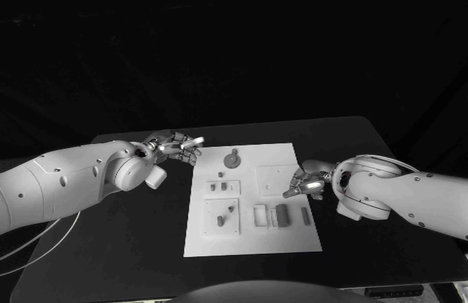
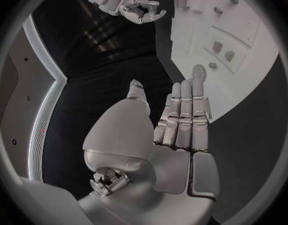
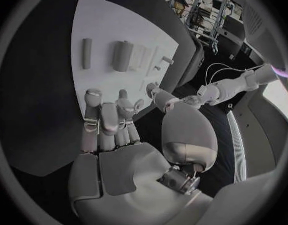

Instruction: Assemble the parts on the task board

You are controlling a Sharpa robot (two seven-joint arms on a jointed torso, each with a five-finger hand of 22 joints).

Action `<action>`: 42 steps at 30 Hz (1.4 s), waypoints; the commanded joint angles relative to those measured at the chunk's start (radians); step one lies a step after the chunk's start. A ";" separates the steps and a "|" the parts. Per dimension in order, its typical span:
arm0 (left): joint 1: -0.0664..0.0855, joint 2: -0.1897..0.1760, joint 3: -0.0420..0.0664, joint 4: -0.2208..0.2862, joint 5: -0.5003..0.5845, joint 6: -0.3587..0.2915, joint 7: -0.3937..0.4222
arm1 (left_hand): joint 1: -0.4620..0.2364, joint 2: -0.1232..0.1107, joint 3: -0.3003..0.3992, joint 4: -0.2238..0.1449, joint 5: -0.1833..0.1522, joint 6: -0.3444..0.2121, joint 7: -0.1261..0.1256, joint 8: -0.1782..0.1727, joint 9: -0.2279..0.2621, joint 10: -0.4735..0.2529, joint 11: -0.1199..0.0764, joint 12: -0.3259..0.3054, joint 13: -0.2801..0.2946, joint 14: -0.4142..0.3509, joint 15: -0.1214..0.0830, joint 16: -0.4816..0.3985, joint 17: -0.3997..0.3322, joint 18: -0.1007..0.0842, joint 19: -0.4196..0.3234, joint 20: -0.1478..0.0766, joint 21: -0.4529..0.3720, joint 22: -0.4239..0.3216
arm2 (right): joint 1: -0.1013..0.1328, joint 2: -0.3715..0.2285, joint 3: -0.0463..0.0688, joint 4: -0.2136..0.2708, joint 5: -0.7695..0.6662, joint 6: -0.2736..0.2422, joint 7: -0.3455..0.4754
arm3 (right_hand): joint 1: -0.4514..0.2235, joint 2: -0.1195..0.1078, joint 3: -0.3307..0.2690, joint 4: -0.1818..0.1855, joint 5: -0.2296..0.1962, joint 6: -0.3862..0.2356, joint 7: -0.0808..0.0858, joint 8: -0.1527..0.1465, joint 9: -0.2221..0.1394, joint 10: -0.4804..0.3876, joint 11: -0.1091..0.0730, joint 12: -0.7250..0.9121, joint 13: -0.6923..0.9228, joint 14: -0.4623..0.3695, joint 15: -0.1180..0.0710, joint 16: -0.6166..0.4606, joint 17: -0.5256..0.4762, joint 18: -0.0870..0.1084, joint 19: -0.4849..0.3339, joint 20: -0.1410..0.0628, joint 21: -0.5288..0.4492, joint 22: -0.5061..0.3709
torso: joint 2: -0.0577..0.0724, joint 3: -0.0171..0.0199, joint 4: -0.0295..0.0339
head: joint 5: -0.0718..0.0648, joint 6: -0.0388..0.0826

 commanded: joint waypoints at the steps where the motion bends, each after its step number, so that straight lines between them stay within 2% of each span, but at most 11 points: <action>1: 0.001 -0.002 -0.001 0.012 -0.012 -0.012 -0.009 | -0.010 0.000 0.007 -0.001 0.004 -0.001 0.023 -0.001 -0.001 -0.005 0.005 -0.005 -0.002 0.004 0.004 -0.006 0.001 0.016 0.004 -0.001 -0.007 -0.001 | -0.008 0.020 -0.002 -0.001 -0.062 0.007 -0.079 | -0.040 -0.012 0.008 0.048 0.000 0.029 0.016 0.005 0.004 -0.023 -0.002 0.006 -0.008 0.010 -0.001 0.008 -0.005 0.023 0.020 -0.013 0.005 -0.002 | -0.004 -0.0041 0.0015 | -0.003 -0.003; 3: 0.001 -0.002 -0.001 0.015 -0.012 -0.014 -0.011 | -0.015 0.000 0.009 -0.001 0.004 -0.001 0.023 -0.001 -0.002 -0.005 0.005 -0.004 -0.002 0.004 0.004 -0.007 0.002 0.017 0.004 -0.001 -0.007 -0.001 | -0.012 0.030 -0.003 -0.005 -0.070 0.017 -0.087 | -0.057 -0.016 0.012 0.070 0.001 0.035 0.014 0.007 0.007 -0.022 -0.004 0.009 -0.012 0.011 -0.003 0.013 -0.008 0.023 0.021 -0.016 0.005 -0.001 | -0.002 -0.0039 0.0019 | -0.002 -0.005; 6: 0.001 -0.004 -0.002 0.020 -0.013 -0.013 -0.015 | -0.019 0.000 0.010 -0.001 0.004 -0.001 0.023 -0.001 -0.002 -0.005 0.005 -0.004 -0.002 0.004 0.004 -0.007 0.002 0.017 0.004 -0.001 -0.008 -0.001 | -0.018 0.041 -0.004 -0.014 -0.075 0.044 -0.102 | -0.061 -0.017 0.013 0.076 0.001 0.039 0.012 0.008 0.008 -0.021 -0.005 0.010 -0.014 0.012 -0.004 0.015 -0.008 0.023 0.022 -0.017 0.006 -0.001 | -0.001 -0.0034 0.0024 | -0.002 -0.005; 7: 0.001 -0.004 -0.002 0.022 -0.013 -0.011 -0.016 | -0.030 0.004 0.011 -0.001 0.004 -0.001 0.023 -0.001 -0.002 -0.006 0.005 -0.004 -0.002 0.004 0.004 -0.008 0.002 0.017 0.003 -0.001 -0.008 -0.001 | -0.021 0.041 -0.004 -0.014 -0.079 0.049 -0.105 | -0.086 -0.016 0.011 0.100 0.000 0.048 0.010 0.013 0.010 -0.019 -0.007 0.011 -0.016 0.017 -0.005 0.018 -0.004 0.023 0.023 -0.016 0.006 -0.001 | -0.001 -0.0037 0.0027 | -0.002 -0.007; 9: 0.001 -0.006 -0.002 0.024 -0.013 -0.011 -0.017 | -0.046 0.008 0.017 -0.001 0.004 -0.001 0.023 -0.001 -0.003 -0.007 0.005 -0.004 -0.002 0.004 0.004 -0.010 0.003 0.017 0.003 -0.001 -0.009 -0.002 | -0.027 0.043 -0.004 -0.015 -0.086 0.067 -0.104 | -0.102 -0.021 0.018 0.125 0.001 0.058 0.004 0.015 0.013 -0.012 -0.012 0.014 -0.022 0.023 -0.011 0.026 -0.003 0.023 0.026 -0.022 0.010 0.001 | 0.000 -0.0036 0.0012 | 0.000 -0.009; 16: 0.001 -0.007 -0.003 0.029 -0.014 -0.006 -0.021 | -0.063 0.010 0.025 0.000 0.004 -0.002 0.022 -0.001 -0.004 -0.008 0.005 -0.003 -0.003 0.003 0.004 -0.012 0.004 0.018 0.002 -0.001 -0.011 -0.002 | -0.040 0.057 -0.004 -0.019 -0.086 0.105 -0.106 | -0.117 -0.022 0.024 0.154 0.001 0.073 -0.002 0.019 0.018 -0.004 -0.019 0.020 -0.031 0.030 -0.017 0.036 -0.005 0.023 0.028 -0.029 0.014 0.005 | 0.001 -0.0028 0.0005 | 0.002 -0.015; 21: 0.001 -0.007 -0.003 0.033 -0.014 -0.002 -0.023 | -0.079 0.013 0.033 0.000 0.004 -0.003 0.023 -0.001 -0.005 -0.010 0.005 -0.003 -0.004 0.003 0.004 -0.014 0.006 0.018 0.001 -0.001 -0.012 -0.002 | -0.050 0.071 -0.004 -0.033 -0.086 0.151 -0.115 | -0.123 -0.017 0.023 0.162 0.000 0.077 -0.004 0.019 0.019 -0.002 -0.020 0.023 -0.034 0.032 -0.018 0.041 -0.006 0.023 0.027 -0.030 0.016 0.006 | 0.002 -0.0032 0.0006 | 0.000 -0.018; 27: 0.001 -0.008 -0.003 0.037 -0.014 0.002 -0.024 | -0.094 0.015 0.040 0.000 0.004 -0.004 0.023 -0.002 -0.006 -0.011 0.005 -0.003 -0.004 0.002 0.004 -0.016 0.007 0.019 0.000 -0.001 -0.013 -0.002 | -0.062 0.087 -0.004 -0.050 -0.110 0.162 -0.118 | -0.126 -0.012 0.021 0.168 0.000 0.078 -0.004 0.018 0.020 -0.002 -0.021 0.024 -0.035 0.029 -0.019 0.042 -0.011 0.023 0.025 -0.031 0.016 0.008 | 0.003 -0.0038 0.0008 | 0.001 -0.022; 31: 0.001 -0.010 -0.003 0.041 -0.014 0.005 -0.024 | -0.096 0.015 0.042 0.000 0.004 -0.004 0.023 -0.002 -0.006 -0.011 0.005 -0.003 -0.005 0.002 0.004 -0.016 0.007 0.019 0.000 -0.001 -0.014 -0.002 | -0.067 0.096 -0.004 -0.068 -0.127 0.191 -0.124 | -0.127 -0.007 0.020 0.169 0.000 0.079 -0.005 0.018 0.020 -0.003 -0.021 0.025 -0.036 0.028 -0.019 0.044 -0.012 0.023 0.023 -0.031 0.017 0.008 | 0.003 -0.0044 0.0017 | 0.002 -0.024; 37: 0.001 -0.013 -0.003 0.043 -0.014 0.005 -0.024 | -0.098 0.015 0.043 0.000 0.004 -0.005 0.023 -0.002 -0.006 -0.012 0.005 -0.003 -0.005 0.002 0.004 -0.017 0.007 0.019 -0.001 -0.001 -0.014 -0.002 | -0.078 0.106 -0.004 -0.082 -0.141 0.193 -0.128 | -0.124 0.006 0.013 0.164 0.000 0.081 -0.005 0.017 0.021 -0.004 -0.022 0.027 -0.038 0.026 -0.019 0.048 -0.016 0.023 0.019 -0.031 0.018 0.011 | 0.003 -0.0050 0.0025 | 0.001 -0.027; 42: 0.001 -0.013 -0.003 0.043 -0.014 0.006 -0.023 | -0.099 0.014 0.044 0.000 0.004 -0.005 0.023 -0.002 -0.006 -0.012 0.005 -0.003 -0.005 0.002 0.004 -0.017 0.007 0.019 -0.001 -0.001 -0.014 -0.002 | -0.083 0.117 -0.003 -0.094 -0.141 0.193 -0.128 | -0.123 0.016 0.004 0.160 0.000 0.083 -0.005 0.015 0.022 -0.006 -0.022 0.029 -0.040 0.023 -0.019 0.051 -0.020 0.023 0.016 -0.031 0.019 0.013 | 0.004 -0.0042 0.0013 | 0.006 -0.029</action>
